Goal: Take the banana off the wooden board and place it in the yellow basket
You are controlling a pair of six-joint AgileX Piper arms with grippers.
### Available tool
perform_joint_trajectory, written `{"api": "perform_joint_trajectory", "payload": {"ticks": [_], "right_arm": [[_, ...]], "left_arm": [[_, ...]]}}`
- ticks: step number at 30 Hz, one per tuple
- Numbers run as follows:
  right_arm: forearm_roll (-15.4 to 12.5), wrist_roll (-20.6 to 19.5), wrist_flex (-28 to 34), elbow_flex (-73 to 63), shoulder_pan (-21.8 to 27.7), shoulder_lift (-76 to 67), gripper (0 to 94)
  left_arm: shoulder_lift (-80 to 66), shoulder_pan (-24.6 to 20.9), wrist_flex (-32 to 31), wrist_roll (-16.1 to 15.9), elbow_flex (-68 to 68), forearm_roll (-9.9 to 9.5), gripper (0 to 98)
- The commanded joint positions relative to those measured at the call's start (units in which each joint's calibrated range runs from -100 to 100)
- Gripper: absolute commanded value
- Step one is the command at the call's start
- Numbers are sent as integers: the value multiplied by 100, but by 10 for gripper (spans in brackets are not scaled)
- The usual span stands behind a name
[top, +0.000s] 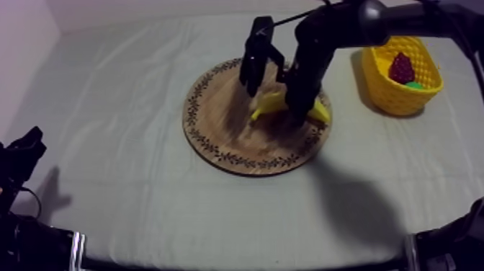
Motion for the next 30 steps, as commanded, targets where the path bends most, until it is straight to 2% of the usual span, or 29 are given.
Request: {"api": "perform_joint_trajectory", "payload": {"ticks": [1, 7, 12, 22, 30], "right_arm": [[-52, 61, 54, 70, 14, -314, 263], [-148, 275, 338, 336, 134, -1085, 242], [-158, 520, 524, 721, 467, -1840, 251], [-366, 1171, 638, 946, 1682, -2788, 279], [-621, 1533, 724, 251, 2523, -2569, 288]], "left_arm": [[3, -1, 0, 1, 4, 0, 1], [3, -1, 0, 1, 4, 0, 1], [3, -1, 0, 1, 4, 0, 1], [3, -1, 0, 1, 4, 0, 1], [3, -1, 0, 1, 4, 0, 1]]}}
